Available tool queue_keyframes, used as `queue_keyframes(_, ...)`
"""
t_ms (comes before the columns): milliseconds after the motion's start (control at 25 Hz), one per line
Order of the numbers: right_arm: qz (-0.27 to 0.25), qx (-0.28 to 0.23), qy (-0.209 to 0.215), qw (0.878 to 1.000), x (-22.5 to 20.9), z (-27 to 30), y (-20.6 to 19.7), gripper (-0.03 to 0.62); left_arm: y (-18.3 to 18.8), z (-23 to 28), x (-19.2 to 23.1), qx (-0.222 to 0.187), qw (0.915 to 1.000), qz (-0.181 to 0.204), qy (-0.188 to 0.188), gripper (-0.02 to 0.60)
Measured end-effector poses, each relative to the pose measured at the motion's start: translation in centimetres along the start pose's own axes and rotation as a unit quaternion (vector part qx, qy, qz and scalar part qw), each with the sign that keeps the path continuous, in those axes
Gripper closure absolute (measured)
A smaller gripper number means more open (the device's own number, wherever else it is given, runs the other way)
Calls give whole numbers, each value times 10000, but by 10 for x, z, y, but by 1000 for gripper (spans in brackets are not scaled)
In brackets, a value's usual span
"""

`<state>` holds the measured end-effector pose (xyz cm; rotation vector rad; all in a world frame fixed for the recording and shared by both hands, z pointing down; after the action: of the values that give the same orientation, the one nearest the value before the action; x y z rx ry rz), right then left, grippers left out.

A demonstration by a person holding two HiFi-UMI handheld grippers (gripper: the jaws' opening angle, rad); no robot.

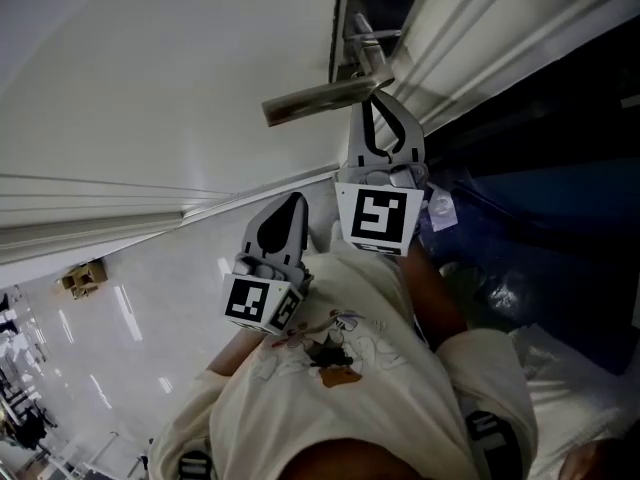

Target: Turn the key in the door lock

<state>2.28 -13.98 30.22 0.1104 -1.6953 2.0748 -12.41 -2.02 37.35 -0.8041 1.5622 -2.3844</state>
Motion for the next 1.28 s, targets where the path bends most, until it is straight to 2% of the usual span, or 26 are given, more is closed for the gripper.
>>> queue_keyframes(120,659,-70,294,9974,-5,0,0,579,0,0,-1,7,10000,-2,-13,577)
queue_keyframes(280,1248,-78,534,9907,-9,0,-3,579,1,0,0,15,10000,-10,-15,577)
queue_keyframes(440,2047,-101,864,9750,-13,1,-6,577,1,1,2,5,10000,-6,-28,577)
queue_keyframes(720,3482,-260,1527,9245,-21,4,-14,572,2,5,3,10,10000,-30,-67,577)
queue_keyframes(880,4257,-307,1854,8851,-23,5,-18,571,3,5,3,2,10000,-22,-79,577)
queue_keyframes(1040,4804,-275,2095,8512,-24,7,-21,569,3,8,3,26,9999,-22,-101,577)
queue_keyframes(1280,5518,-359,2562,7928,-26,12,-25,568,4,13,4,30,9999,23,-116,577)
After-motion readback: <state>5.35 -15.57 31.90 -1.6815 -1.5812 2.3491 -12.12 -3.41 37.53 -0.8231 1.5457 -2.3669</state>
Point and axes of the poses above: the fingertips, and each gripper's own axes: z forward along the fingers, x to its left, y out of its top, the point moved 8 cm from there along -z, backward along the fingers, and after that the axes turned 10 degrees about x, right-handed, at the moved point
